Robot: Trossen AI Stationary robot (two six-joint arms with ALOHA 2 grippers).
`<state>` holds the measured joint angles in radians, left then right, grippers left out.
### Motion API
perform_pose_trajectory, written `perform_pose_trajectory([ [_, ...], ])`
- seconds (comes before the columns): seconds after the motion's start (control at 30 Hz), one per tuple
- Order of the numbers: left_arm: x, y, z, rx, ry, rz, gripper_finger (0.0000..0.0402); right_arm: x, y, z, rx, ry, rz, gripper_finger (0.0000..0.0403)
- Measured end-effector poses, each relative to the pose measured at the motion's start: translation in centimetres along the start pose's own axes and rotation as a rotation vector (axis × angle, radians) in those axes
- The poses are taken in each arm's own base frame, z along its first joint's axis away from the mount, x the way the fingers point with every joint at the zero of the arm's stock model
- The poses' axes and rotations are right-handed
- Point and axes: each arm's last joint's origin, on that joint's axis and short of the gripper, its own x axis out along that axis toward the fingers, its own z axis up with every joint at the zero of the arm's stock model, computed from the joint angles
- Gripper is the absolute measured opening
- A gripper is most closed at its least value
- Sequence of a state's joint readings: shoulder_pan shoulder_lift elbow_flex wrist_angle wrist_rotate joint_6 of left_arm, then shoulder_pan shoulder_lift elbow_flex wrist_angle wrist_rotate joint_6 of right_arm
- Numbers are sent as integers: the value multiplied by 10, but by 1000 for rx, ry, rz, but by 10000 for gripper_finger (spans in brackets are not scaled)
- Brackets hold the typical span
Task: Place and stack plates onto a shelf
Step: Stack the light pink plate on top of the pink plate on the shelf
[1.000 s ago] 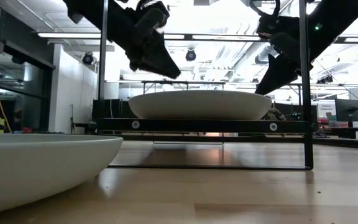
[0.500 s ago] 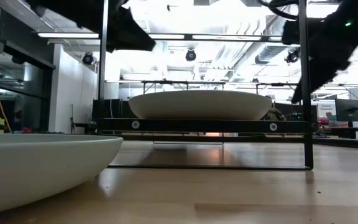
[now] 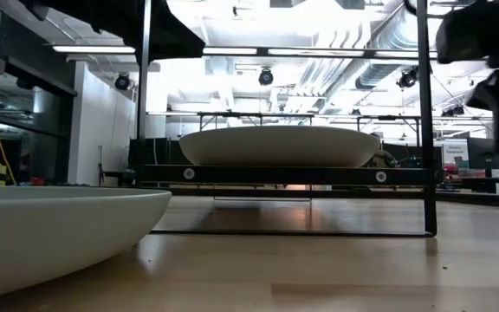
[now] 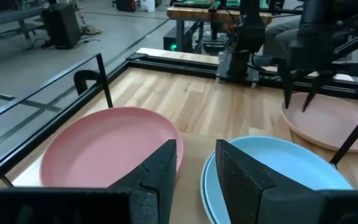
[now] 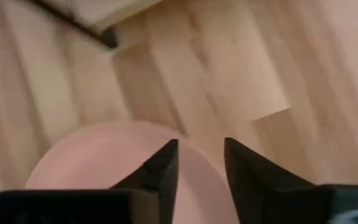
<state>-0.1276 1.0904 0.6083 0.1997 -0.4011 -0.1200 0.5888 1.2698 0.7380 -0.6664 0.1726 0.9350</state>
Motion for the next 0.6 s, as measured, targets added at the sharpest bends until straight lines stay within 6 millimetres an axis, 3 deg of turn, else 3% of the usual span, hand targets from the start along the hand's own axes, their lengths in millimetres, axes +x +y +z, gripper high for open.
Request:
perform_pose_trajectory([
  [0.23, 0, 0, 0, 19, 1, 2, 104, -2, 4, -15, -109, 46, -27, 161],
  [0.6, 0, 0, 0, 20, 1, 3, 104, 28, 3, -21, -190, 184, -149, 147],
])
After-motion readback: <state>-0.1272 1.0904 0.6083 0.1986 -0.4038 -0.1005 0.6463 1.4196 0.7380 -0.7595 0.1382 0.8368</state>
